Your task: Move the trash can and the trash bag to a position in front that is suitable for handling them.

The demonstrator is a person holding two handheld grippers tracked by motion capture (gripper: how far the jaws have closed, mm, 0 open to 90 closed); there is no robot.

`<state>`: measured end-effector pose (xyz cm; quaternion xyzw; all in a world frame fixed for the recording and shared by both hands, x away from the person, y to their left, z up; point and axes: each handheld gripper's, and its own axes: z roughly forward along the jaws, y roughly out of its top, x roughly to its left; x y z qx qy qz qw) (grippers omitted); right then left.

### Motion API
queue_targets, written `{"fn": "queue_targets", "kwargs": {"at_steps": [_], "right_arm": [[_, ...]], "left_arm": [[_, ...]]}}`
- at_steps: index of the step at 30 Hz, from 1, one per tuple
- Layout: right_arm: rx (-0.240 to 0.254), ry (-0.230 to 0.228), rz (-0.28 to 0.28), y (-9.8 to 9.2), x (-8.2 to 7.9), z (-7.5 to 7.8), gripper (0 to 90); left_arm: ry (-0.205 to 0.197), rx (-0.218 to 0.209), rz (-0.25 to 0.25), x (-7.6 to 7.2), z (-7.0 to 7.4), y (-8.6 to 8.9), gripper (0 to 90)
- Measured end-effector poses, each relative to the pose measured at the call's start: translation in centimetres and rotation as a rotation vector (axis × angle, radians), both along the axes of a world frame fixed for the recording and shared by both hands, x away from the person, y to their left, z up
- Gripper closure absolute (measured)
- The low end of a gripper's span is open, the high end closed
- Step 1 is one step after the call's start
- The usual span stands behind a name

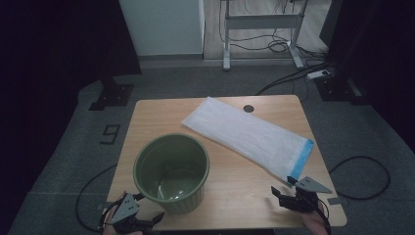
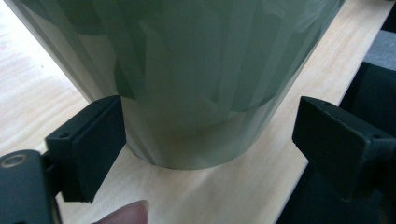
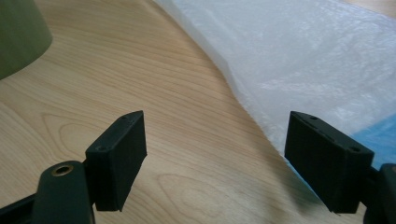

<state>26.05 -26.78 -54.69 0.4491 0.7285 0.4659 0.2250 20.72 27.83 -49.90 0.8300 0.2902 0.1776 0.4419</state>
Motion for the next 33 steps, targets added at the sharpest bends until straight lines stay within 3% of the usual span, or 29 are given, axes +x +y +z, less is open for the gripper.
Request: {"fn": "queue_targets", "kwargs": {"at_steps": [12,23,28,33], "right_arm": [[-0.014,-0.009,-0.015,0.0,-1.1,-0.1,20.5],[-0.023,-0.005,-0.024,-0.2,-1.4,-0.1,21.0],[-0.03,-0.008,-0.017,-0.1,-1.4,-0.1,21.0],[-0.032,-0.013,-0.026,0.0,-1.4,0.0,20.9]], "left_arm": [[-0.002,-0.039,-0.087,2.3,0.2,-2.1,13.6],[-0.003,-0.016,-0.133,4.7,0.1,-5.9,14.2],[-0.006,-0.009,-0.096,5.5,0.0,-7.8,14.2],[-0.027,0.014,-0.063,5.6,-0.4,-8.4,14.3]]}}
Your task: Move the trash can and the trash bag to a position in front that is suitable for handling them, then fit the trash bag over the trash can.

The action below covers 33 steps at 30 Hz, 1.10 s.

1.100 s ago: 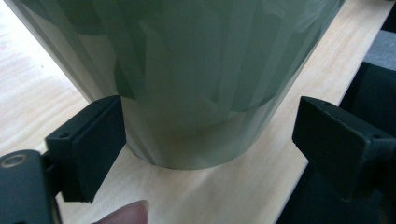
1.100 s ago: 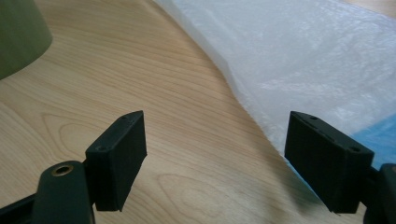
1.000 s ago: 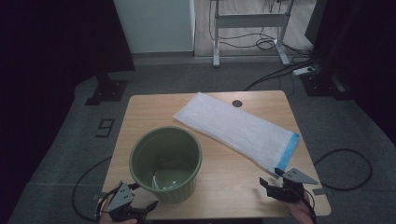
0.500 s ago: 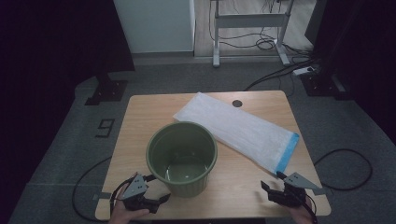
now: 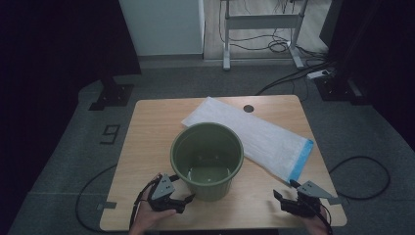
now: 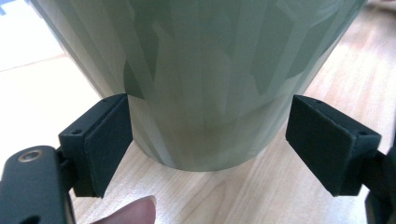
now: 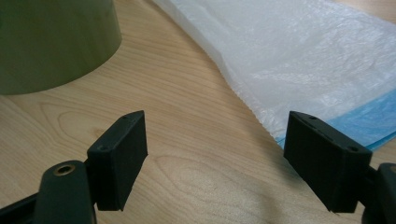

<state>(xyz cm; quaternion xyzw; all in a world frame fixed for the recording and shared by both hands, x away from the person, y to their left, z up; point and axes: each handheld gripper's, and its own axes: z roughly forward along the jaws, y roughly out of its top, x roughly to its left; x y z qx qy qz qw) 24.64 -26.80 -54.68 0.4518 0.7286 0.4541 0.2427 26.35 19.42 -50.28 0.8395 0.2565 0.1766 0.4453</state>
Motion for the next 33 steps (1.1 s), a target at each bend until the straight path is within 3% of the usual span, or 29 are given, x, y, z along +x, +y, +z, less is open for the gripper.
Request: {"fn": "queue_targets", "kwargs": {"at_steps": [6,8,9,19,22,30,33], "right_arm": [[-0.011,-0.025,-0.013,0.1,0.1,0.3,20.6],[-0.018,-0.031,-0.019,0.1,0.1,0.3,20.5],[-0.038,-0.044,-0.032,0.3,0.3,0.5,21.2],[-0.081,-0.05,-0.019,1.9,2.0,1.2,20.9],[-0.05,-0.042,-0.019,2.7,3.4,2.0,21.3],[-0.134,0.026,-0.026,5.1,9.3,2.6,22.1],[-0.163,0.085,-0.005,6.2,11.4,2.0,22.4]], "left_arm": [[0.014,-0.016,0.059,-0.6,0.3,1.9,13.8],[0.013,-0.002,0.074,-0.8,0.5,2.5,13.7],[0.001,0.03,0.098,-0.9,0.5,3.2,13.6],[0.033,0.045,0.183,-1.3,-0.2,6.1,13.6],[0.05,0.05,0.207,-1.6,-0.6,7.2,12.7],[0.083,-0.01,0.254,-1.7,-0.9,9.1,12.4],[0.096,0.017,0.255,-1.7,-1.4,9.2,12.5]]}}
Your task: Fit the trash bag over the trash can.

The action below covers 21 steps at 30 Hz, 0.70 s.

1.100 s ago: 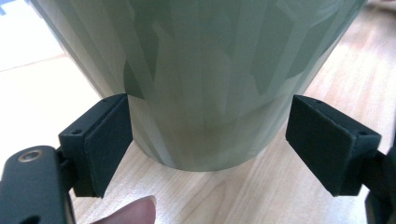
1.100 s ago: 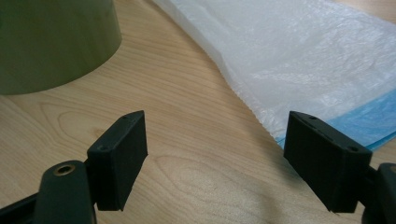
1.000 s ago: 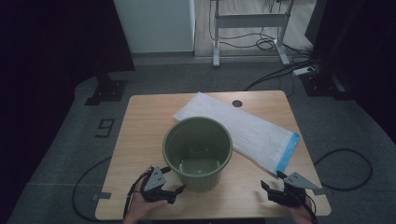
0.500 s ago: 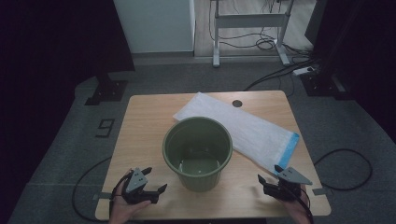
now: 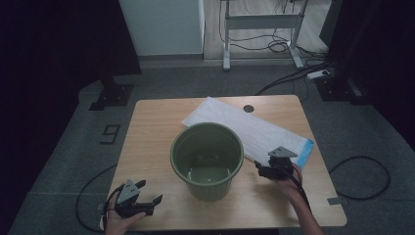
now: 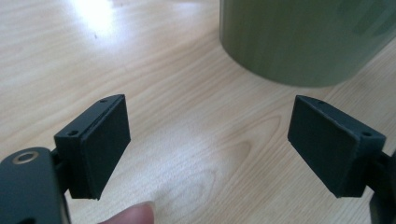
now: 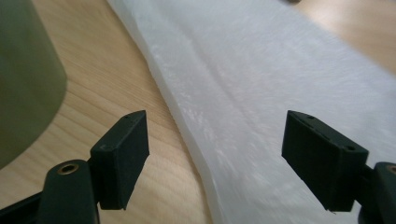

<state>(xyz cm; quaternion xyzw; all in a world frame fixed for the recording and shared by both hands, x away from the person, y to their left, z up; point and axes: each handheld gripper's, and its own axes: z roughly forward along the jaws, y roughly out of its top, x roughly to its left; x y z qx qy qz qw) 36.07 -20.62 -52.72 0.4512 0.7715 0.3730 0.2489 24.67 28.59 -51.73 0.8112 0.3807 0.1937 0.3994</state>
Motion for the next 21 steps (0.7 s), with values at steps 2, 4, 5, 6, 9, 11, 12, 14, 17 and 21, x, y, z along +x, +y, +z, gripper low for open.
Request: {"fn": "queue_targets", "kwargs": {"at_steps": [2,4,5,6,9,11,12,14,17,21], "right_arm": [[-0.026,0.035,0.011,0.9,1.0,-0.7,22.4],[-0.069,0.045,0.007,1.9,1.8,-1.2,24.5],[-0.069,0.045,0.007,1.9,1.8,-1.2,24.5],[-0.097,0.057,-0.003,2.2,2.3,-1.3,31.5],[-0.09,0.094,-0.006,1.8,2.7,-1.7,49.4],[-0.071,0.106,-0.004,1.5,2.7,-1.7,54.0],[-0.071,0.112,-0.008,1.3,2.6,-1.7,62.5],[-0.073,0.134,-0.026,0.7,2.2,-1.5,83.9],[-0.078,0.139,-0.032,0.2,1.7,-1.4,88.9],[-0.036,0.109,-0.009,-1.4,-0.6,-1.1,89.1]], "left_arm": [[0.011,0.008,-0.003,0.0,-0.4,-0.1,12.7],[0.02,0.017,-0.015,0.1,-0.7,-0.3,12.7],[0.024,0.027,-0.023,0.2,-0.8,-0.4,12.7],[0.027,0.044,-0.028,0.2,-0.9,-0.5,12.5],[0.031,0.042,-0.029,0.3,-1.1,-0.4,12.6],[0.035,0.04,-0.028,0.3,-1.2,-0.3,12.7],[0.037,0.042,-0.028,0.3,-1.3,-0.3,12.9],[0.041,0.045,-0.026,0.3,-1.3,-0.3,13.1],[0.04,0.045,-0.025,0.2,-1.3,-0.3,13.2],[0.039,0.042,-0.019,0.2,-1.2,-0.2,13.4]]}}
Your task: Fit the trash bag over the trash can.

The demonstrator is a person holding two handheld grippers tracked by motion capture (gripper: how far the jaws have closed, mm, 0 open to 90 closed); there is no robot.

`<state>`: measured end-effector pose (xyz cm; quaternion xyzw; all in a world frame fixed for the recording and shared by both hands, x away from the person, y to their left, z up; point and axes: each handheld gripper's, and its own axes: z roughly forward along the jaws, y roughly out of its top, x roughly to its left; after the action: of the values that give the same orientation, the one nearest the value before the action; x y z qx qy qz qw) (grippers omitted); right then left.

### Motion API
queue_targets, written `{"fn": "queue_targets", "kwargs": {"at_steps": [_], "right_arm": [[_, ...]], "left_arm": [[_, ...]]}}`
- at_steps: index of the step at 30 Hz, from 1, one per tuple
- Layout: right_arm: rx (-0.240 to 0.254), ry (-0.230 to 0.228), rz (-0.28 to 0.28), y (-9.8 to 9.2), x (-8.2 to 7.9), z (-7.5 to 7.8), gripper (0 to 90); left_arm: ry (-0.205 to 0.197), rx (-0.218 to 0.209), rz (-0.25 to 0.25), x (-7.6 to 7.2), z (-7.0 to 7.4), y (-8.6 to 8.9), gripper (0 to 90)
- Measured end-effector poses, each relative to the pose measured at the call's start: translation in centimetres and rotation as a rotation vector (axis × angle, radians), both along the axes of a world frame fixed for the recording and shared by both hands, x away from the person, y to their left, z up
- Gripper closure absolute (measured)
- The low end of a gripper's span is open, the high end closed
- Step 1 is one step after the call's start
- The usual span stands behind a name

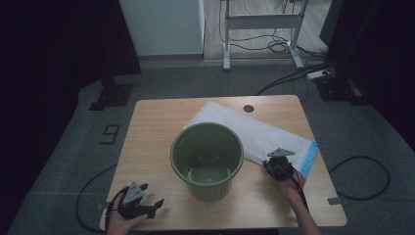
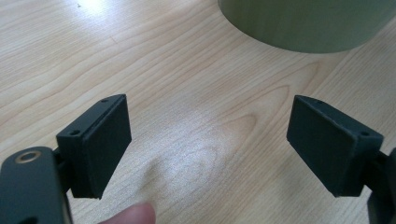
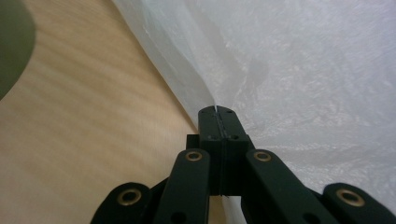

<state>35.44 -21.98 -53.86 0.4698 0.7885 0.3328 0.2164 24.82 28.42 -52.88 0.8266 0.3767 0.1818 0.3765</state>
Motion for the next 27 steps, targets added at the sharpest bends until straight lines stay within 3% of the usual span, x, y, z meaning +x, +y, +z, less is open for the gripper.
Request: {"fn": "queue_targets", "kwargs": {"at_steps": [8,9,10,15,19,20,21,23,27], "right_arm": [[0.011,-0.043,-0.041,-4.3,-7.8,-0.1,89.0],[-0.004,-0.055,-0.055,-5.2,-9.8,-0.3,89.1],[-0.004,-0.055,-0.055,-5.2,-9.8,-0.3,89.1],[0.066,-0.047,-0.08,-6.9,-12.7,-0.8,89.0],[0.063,-0.053,-0.083,-7.4,-13.2,-0.7,88.1],[0.063,-0.054,-0.082,-7.4,-13.2,-0.8,83.3],[0.06,-0.08,-0.08,-7.0,-13.2,-0.6,67.5],[0.065,-0.099,-0.083,-6.6,-13.2,-0.3,63.8],[0.097,-0.166,-0.052,-4.2,-12.6,0.6,40.0]], "left_arm": [[0.002,0.003,0.004,-0.1,0.0,-0.1,13.6],[0.004,0.007,0.002,-0.1,0.0,-0.2,13.7],[0.005,0.006,0.001,-0.1,-0.1,-0.3,13.7],[0.016,0.021,-0.009,-0.1,-0.3,-0.8,13.7],[0.016,0.032,-0.022,-0.1,-0.3,-1.1,13.7],[0.018,0.034,-0.023,-0.1,-0.4,-1.0,13.7],[0.02,0.036,-0.022,0.0,-0.4,-1.0,13.8],[0.023,0.038,-0.019,0.1,-0.5,-0.9,13.8],[0.017,0.029,-0.009,0.0,-0.3,-0.7,13.8]]}}
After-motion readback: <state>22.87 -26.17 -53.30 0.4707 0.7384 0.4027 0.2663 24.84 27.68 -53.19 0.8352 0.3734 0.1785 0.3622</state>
